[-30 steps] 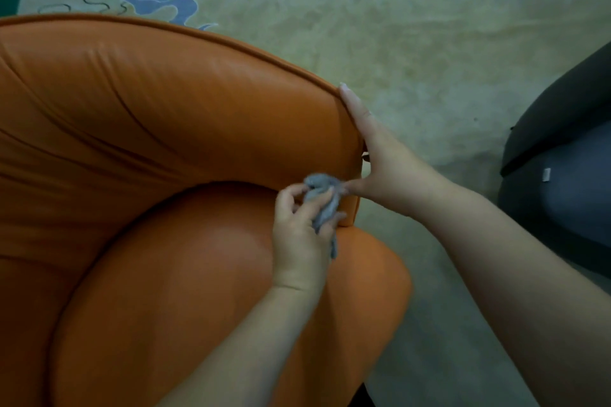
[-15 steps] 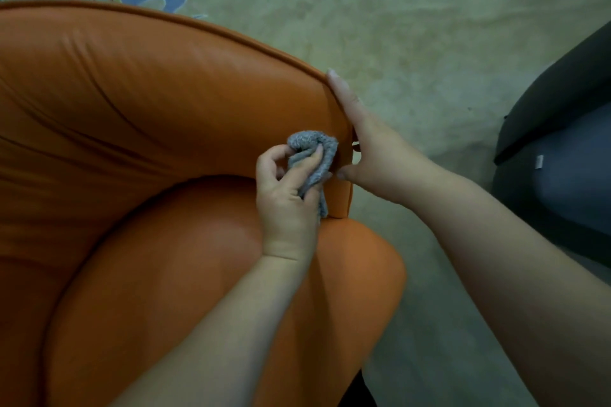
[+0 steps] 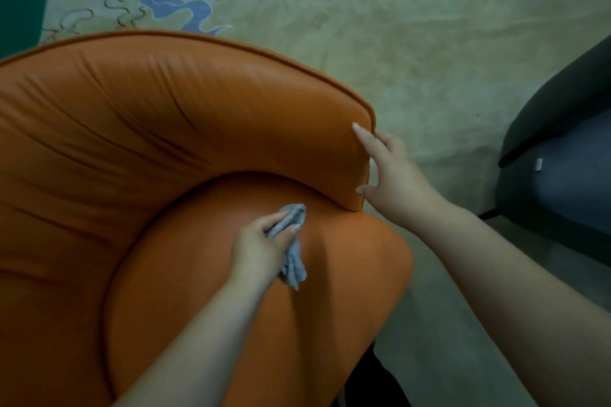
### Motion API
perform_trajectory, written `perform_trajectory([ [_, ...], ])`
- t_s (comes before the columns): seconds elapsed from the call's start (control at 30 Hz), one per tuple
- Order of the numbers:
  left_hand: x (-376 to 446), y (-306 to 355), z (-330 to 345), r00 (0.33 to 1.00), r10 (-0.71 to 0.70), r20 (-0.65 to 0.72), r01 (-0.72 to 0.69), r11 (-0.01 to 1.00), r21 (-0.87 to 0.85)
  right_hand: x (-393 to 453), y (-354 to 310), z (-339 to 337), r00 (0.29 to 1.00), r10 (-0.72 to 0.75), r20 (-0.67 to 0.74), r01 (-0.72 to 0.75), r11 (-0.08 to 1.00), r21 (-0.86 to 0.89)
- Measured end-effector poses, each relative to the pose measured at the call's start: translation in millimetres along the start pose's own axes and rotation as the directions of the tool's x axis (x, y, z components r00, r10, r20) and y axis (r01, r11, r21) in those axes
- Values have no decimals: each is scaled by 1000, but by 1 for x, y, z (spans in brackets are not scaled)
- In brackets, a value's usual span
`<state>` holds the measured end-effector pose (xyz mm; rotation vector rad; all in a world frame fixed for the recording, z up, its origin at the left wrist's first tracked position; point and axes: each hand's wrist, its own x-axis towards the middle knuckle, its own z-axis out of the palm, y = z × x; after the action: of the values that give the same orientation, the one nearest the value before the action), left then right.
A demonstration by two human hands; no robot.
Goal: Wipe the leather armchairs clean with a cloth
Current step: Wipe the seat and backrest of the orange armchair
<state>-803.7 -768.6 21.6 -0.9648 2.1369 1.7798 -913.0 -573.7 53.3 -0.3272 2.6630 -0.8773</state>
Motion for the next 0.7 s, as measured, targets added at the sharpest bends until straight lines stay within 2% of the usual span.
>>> perform_trajectory([
  [0.17, -42, 0, -45, 996, -94, 2, 94, 995, 29, -44, -16, 11, 994, 55, 94, -56, 998, 7],
  [0.43, -91, 11, -94, 999, -49, -23, 51, 993, 103, -95, -59, 30, 980, 101, 171, -115, 991, 76],
  [0.53, -105, 20, -104, 999, -36, 19, 33, 990, 135, -114, -80, 30, 981, 87, 176, -100, 993, 68],
  [0.7, -132, 38, -103, 993, -17, 118, -1, 989, 147, -153, -115, 34, 979, 45, 199, -89, 972, 219],
])
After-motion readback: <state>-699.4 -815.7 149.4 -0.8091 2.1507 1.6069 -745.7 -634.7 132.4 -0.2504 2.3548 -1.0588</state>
